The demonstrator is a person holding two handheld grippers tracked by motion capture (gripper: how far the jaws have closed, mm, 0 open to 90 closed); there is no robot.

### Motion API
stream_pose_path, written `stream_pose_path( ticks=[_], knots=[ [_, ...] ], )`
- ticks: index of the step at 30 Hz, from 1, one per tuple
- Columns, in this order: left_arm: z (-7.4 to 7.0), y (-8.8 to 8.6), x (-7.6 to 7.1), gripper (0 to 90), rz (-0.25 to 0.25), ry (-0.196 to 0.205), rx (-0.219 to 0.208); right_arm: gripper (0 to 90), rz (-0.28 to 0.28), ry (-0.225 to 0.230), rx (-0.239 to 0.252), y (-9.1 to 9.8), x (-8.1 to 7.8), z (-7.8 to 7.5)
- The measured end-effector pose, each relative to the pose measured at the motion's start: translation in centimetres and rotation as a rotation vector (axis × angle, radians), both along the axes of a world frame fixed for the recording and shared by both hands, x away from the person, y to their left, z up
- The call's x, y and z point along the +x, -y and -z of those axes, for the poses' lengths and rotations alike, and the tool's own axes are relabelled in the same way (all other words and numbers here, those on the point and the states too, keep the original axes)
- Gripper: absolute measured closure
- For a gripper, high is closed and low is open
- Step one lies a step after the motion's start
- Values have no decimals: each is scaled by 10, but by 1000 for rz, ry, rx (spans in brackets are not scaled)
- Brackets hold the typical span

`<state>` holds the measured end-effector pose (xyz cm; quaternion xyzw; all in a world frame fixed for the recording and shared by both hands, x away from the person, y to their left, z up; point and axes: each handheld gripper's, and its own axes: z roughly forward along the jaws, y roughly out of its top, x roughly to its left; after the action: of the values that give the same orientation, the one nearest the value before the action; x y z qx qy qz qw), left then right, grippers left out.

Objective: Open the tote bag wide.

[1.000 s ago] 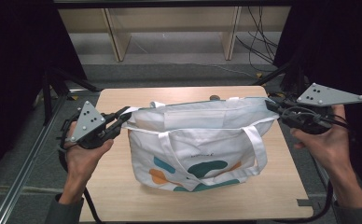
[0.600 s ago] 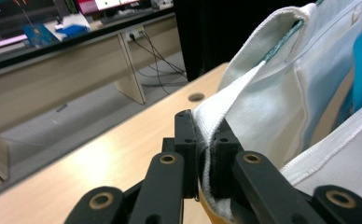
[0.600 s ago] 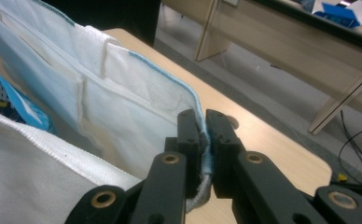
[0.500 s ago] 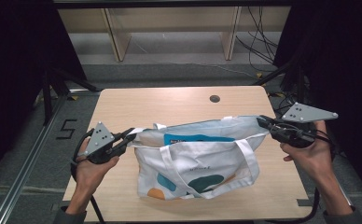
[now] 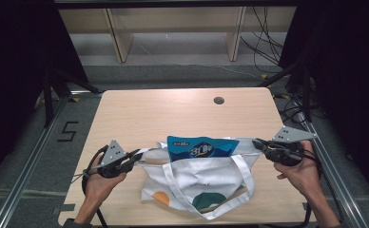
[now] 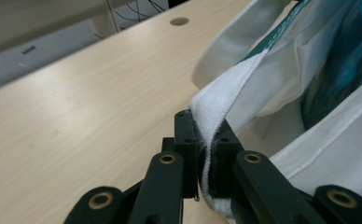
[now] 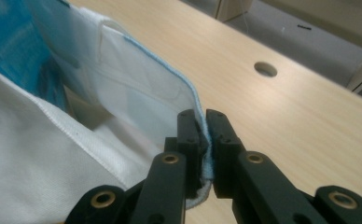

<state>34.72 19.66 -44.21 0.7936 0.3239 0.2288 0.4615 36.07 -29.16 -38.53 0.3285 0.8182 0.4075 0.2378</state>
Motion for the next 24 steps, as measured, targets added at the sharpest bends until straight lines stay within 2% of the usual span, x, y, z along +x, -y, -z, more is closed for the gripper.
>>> stream_pose_path(
  ticks=[2,3,4,5,6,7,8,9,11,12,13,14,15,16,17,18,20,21,23,24],
  knots=[
    [9,4,0,844,-7,-37,22,853,0,-19,16,2,2,11],
    [14,5,1,844,2,-37,53,853,7,-30,18,2,3,15],
    [20,7,2,844,0,-63,57,853,16,-44,27,1,3,21],
    [25,9,3,844,-3,-88,57,853,13,-44,12,2,4,26],
    [30,8,4,844,14,-107,86,853,17,-45,7,0,5,31],
    [35,10,5,844,5,-127,74,853,10,-47,-7,-1,6,35],
    [40,11,7,844,13,-143,89,853,20,-62,-5,-3,6,39],
    [43,12,7,844,13,-142,81,853,15,-59,-19,-3,9,44],
    [47,12,10,844,29,-144,116,852,24,-86,-25,-5,11,53],
    [49,15,9,845,2,-154,86,853,11,-87,-38,-5,14,57],
    [50,15,10,846,17,-156,111,853,24,-107,-34,-6,15,61],
    [52,17,10,847,14,-161,107,853,19,-118,-41,-6,16,66],
    [56,18,10,848,16,-171,120,853,31,-150,-35,-8,15,69],
    [60,20,11,848,13,-182,122,852,9,-131,-58,-8,19,74],
    [63,22,12,849,11,-187,121,853,5,-139,-71,-9,21,79],
    [62,21,13,849,34,-198,155,852,6,-166,-80,-11,21,83],
    [65,23,15,849,16,-204,127,852,9,-215,-92,-15,24,92],
    [65,22,16,849,26,-201,143,852,11,-223,-105,-16,26,97],
    [68,26,18,850,12,-201,123,852,9,-266,-129,-19,30,107],
    [69,28,20,850,-2,-203,116,851,7,-256,-140,-20,32,110]
  ],
)
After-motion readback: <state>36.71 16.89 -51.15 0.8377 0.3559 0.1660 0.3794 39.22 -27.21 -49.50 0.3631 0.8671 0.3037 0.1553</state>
